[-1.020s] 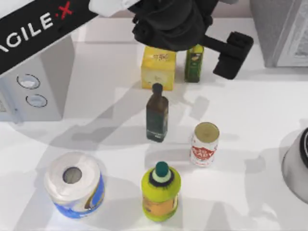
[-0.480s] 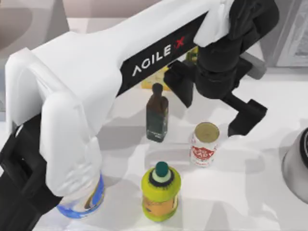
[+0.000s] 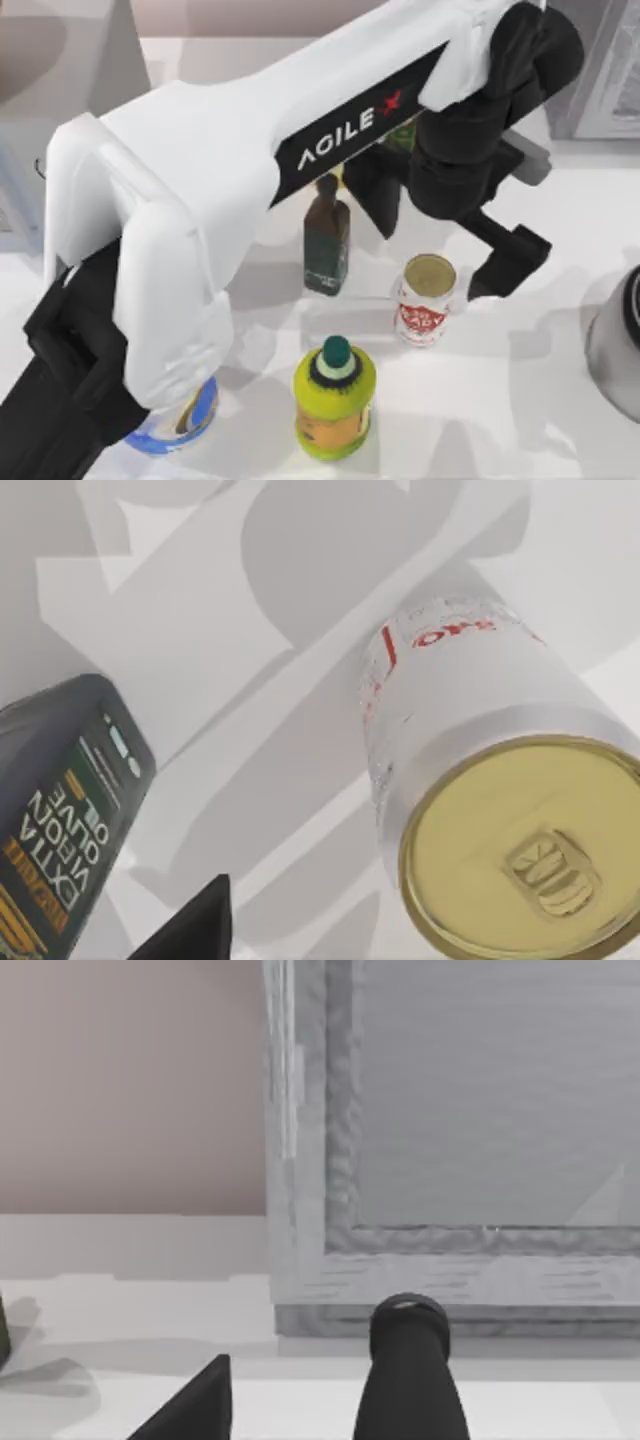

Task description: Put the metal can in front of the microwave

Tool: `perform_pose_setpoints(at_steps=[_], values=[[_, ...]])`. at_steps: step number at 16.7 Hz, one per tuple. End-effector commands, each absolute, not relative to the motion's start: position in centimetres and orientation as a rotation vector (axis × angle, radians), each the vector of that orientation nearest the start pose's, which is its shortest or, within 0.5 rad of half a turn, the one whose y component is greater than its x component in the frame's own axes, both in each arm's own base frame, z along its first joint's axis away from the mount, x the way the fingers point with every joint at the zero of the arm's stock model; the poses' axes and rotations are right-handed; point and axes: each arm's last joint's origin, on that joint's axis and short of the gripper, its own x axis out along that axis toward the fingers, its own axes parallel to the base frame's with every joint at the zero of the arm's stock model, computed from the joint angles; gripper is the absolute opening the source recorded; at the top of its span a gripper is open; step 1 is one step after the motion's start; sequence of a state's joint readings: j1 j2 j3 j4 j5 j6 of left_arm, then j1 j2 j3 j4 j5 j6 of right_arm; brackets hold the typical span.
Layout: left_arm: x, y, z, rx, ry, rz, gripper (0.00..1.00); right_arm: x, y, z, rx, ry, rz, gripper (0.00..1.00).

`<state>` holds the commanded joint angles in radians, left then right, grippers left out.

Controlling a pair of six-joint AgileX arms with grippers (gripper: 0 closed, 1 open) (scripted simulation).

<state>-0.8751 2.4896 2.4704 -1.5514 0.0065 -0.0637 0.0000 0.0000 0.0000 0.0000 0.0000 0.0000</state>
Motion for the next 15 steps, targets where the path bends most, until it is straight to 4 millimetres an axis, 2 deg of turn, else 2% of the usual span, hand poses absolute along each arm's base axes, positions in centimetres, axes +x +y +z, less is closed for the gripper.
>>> perform_pose_setpoints(at_steps=[7, 9, 15], values=[[30.5, -36.2, 23.2, 0.629, 1.475, -0.632, 1.0, 10.6, -0.1, 16.0, 0.0, 0.0, 0.0, 1.0], [30.4, -36.4, 22.2, 0.631, 1.477, -0.631, 1.0, 10.6, -0.1, 16.0, 0.0, 0.0, 0.0, 1.0], [30.8, -37.1, 16.8, 0.632, 1.475, -0.638, 1.0, 10.6, -0.1, 16.0, 0.0, 0.0, 0.0, 1.0]])
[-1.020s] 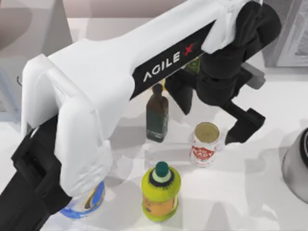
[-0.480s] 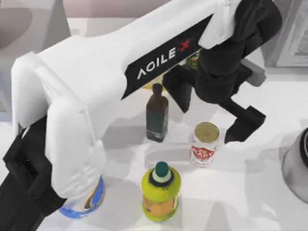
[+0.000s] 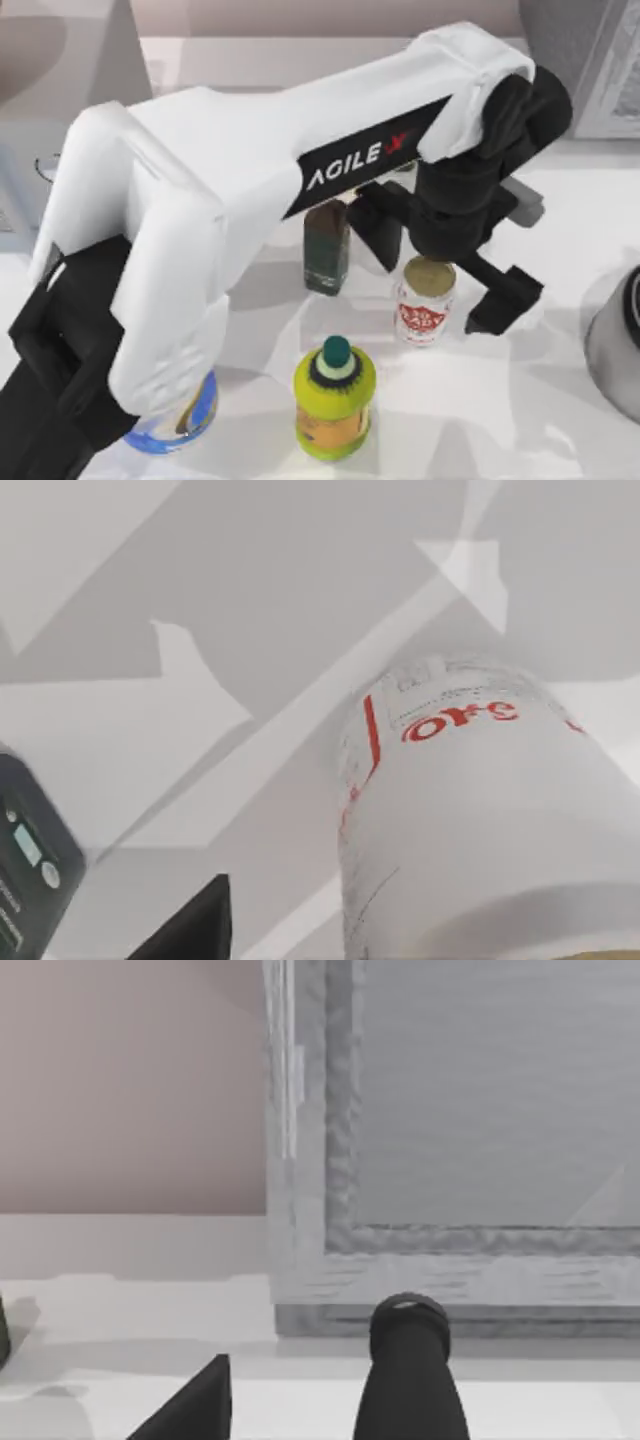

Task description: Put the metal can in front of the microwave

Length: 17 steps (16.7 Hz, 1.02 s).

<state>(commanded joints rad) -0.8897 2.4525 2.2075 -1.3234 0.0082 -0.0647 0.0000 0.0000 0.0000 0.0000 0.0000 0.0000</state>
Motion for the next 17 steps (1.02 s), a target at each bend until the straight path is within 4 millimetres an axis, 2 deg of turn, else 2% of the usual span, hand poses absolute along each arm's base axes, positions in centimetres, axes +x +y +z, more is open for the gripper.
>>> perform_pose_setpoints(at_steps=[2, 6, 17], values=[[31.16, -36.77, 15.81, 0.63, 1.477, -0.63, 1.0, 10.57, -0.12, 16.0, 0.0, 0.0, 0.0, 1.0], [31.2, -36.73, 15.73, 0.63, 1.477, -0.629, 1.0, 10.57, -0.12, 16.0, 0.0, 0.0, 0.0, 1.0], [31.2, -36.73, 15.73, 0.63, 1.477, -0.629, 0.17, 10.57, -0.12, 16.0, 0.0, 0.0, 0.0, 1.0]])
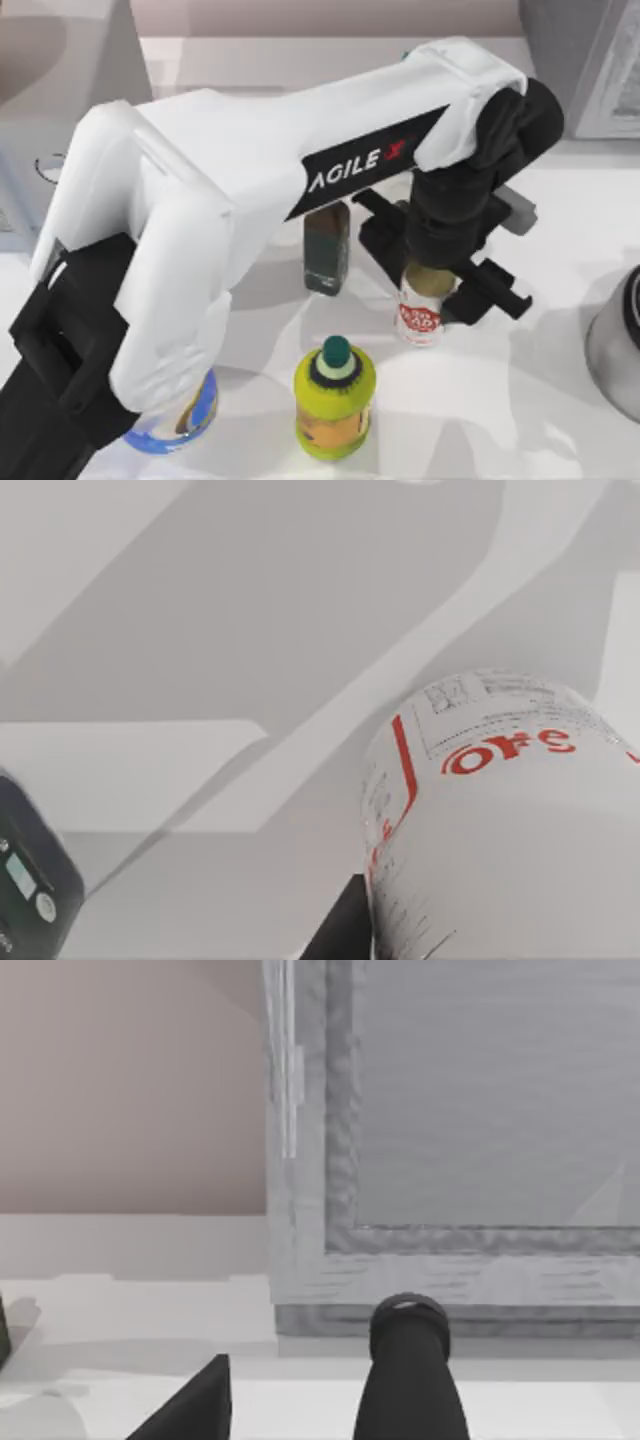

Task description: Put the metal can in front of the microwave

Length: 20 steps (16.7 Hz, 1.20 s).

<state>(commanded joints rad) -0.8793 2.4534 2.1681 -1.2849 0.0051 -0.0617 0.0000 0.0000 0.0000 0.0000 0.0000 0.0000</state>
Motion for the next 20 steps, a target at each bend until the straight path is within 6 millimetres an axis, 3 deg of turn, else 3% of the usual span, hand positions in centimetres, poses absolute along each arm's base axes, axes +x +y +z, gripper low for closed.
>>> perform_pose_setpoints(at_steps=[2, 3, 12, 20], values=[[31.2, -36.7, 15.7, 0.63, 1.477, -0.629, 0.02, 10.6, -0.1, 16.0, 0.0, 0.0, 0.0, 1.0], [31.2, -36.7, 15.7, 0.63, 1.477, -0.629, 0.0, 10.6, -0.1, 16.0, 0.0, 0.0, 0.0, 1.0], [31.1, -36.8, 15.8, 0.632, 1.476, -0.634, 0.0, 10.6, -0.1, 16.0, 0.0, 0.0, 0.0, 1.0], [28.2, -36.1, 21.1, 0.641, 1.559, -0.72, 0.0, 10.6, -0.1, 16.0, 0.0, 0.0, 0.0, 1.0]])
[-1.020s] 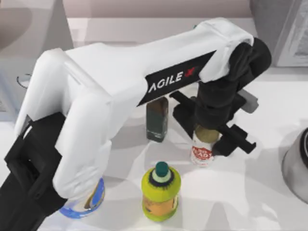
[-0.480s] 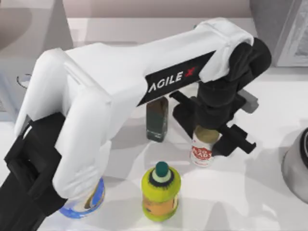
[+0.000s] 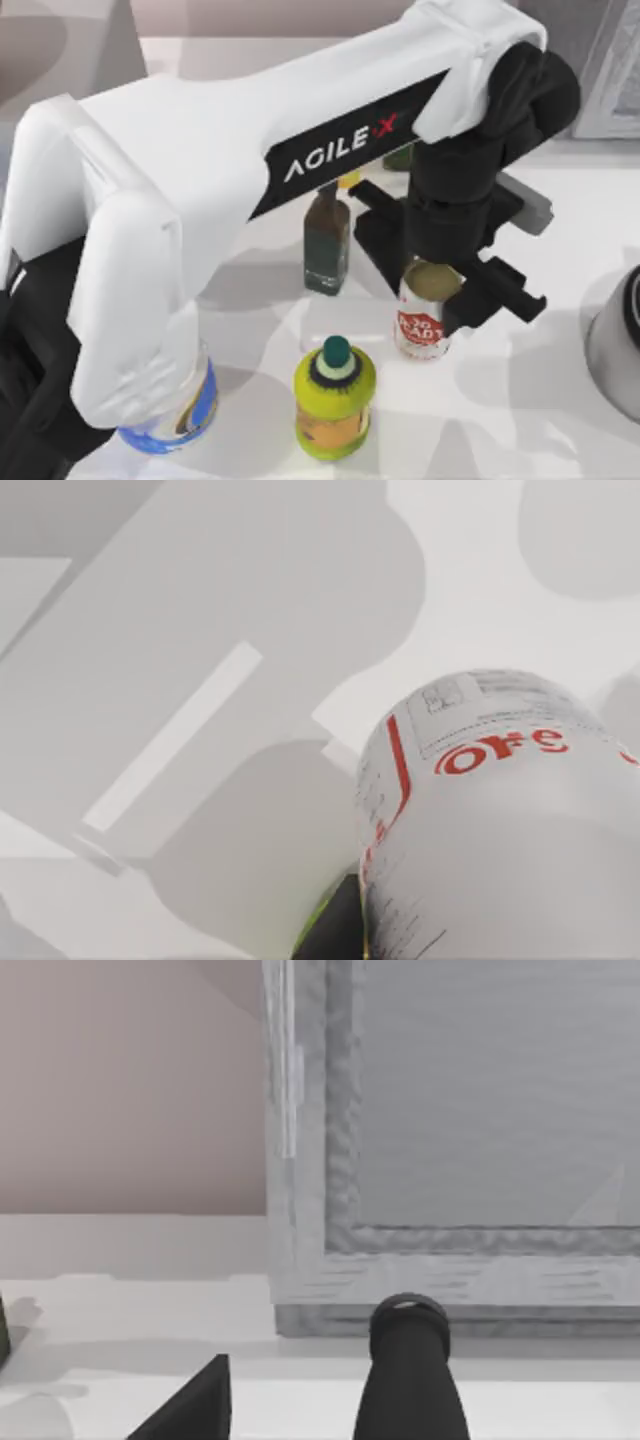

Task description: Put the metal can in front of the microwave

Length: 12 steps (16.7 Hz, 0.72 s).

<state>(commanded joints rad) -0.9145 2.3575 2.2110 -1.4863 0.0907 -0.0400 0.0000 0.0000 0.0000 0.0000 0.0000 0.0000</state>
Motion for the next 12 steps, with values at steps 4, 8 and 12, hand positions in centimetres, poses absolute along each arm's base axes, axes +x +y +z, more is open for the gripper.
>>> perform_pose_setpoints(at_steps=[4, 8, 12], values=[[28.6, -36.7, 20.7, 0.649, 1.584, -0.698, 0.0, 10.6, -0.1, 16.0, 0.0, 0.0, 0.0, 1.0], [30.9, -36.6, 19.7, 0.626, 1.504, -0.63, 0.0, 10.6, -0.1, 16.0, 0.0, 0.0, 0.0, 1.0], [31.1, -36.8, 19.8, 0.631, 1.476, -0.632, 0.0, 10.6, -0.1, 16.0, 0.0, 0.0, 0.0, 1.0]])
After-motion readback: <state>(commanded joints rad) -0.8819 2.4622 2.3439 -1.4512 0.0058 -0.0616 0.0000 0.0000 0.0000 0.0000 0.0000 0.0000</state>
